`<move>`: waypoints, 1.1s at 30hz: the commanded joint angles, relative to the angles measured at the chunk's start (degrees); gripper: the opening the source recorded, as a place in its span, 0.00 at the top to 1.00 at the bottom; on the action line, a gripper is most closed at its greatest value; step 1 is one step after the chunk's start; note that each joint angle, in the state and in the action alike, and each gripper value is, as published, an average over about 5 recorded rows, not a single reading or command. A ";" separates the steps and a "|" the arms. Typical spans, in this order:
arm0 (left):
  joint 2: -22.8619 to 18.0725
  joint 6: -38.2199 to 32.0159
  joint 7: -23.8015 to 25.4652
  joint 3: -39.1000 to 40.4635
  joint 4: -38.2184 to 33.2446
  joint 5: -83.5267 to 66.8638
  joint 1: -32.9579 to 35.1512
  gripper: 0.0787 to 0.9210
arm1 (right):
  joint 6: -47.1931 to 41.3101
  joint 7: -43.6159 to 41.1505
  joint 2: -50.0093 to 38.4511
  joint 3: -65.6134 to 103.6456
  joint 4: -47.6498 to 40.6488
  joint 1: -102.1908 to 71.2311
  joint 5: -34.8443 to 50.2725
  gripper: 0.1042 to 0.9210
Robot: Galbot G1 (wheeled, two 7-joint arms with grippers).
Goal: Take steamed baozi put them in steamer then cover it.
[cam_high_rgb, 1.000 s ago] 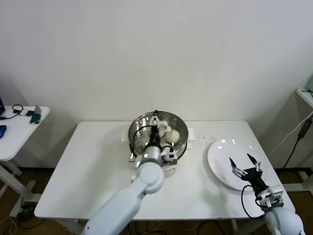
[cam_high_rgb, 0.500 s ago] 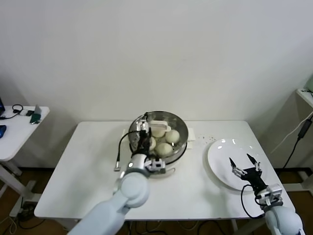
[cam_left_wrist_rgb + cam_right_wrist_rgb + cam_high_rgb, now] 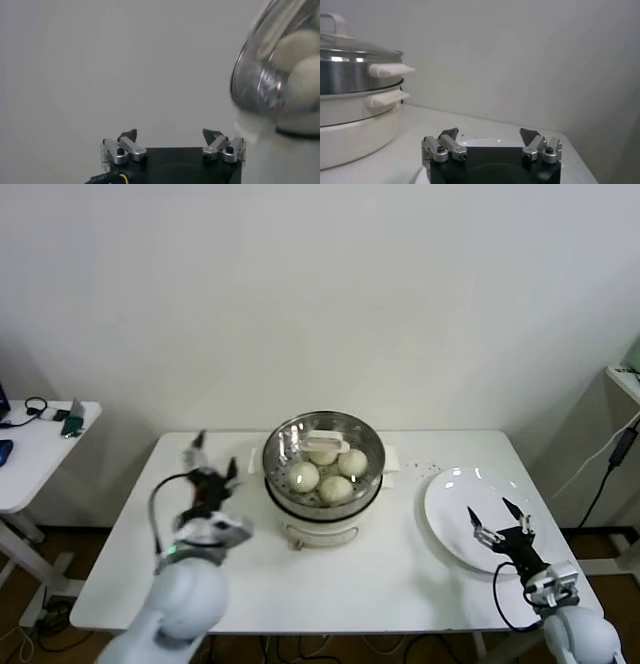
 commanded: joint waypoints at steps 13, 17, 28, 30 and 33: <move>-20.26 -50.67 -3.76 -31.04 10.72 -43.67 24.86 0.12 | 2.93 -0.59 -2.31 -2.25 0.73 -0.92 4.32 0.12; -20.66 -50.39 -2.81 -30.44 11.28 -43.74 24.53 0.12 | 3.42 -0.45 -2.53 -2.99 0.71 -0.85 4.42 0.12; -20.54 -49.51 -0.13 -30.01 10.77 -41.98 24.59 0.12 | 4.11 0.43 -3.04 -4.83 0.61 -0.83 4.51 0.12; -20.61 -49.56 0.27 -29.97 10.75 -41.70 24.67 0.12 | 4.15 0.45 -2.93 -5.07 0.60 -0.82 4.35 0.12; -20.64 -49.56 0.52 -29.92 10.41 -41.46 24.70 0.12 | 4.16 0.49 -2.78 -5.21 0.63 -0.71 4.14 0.12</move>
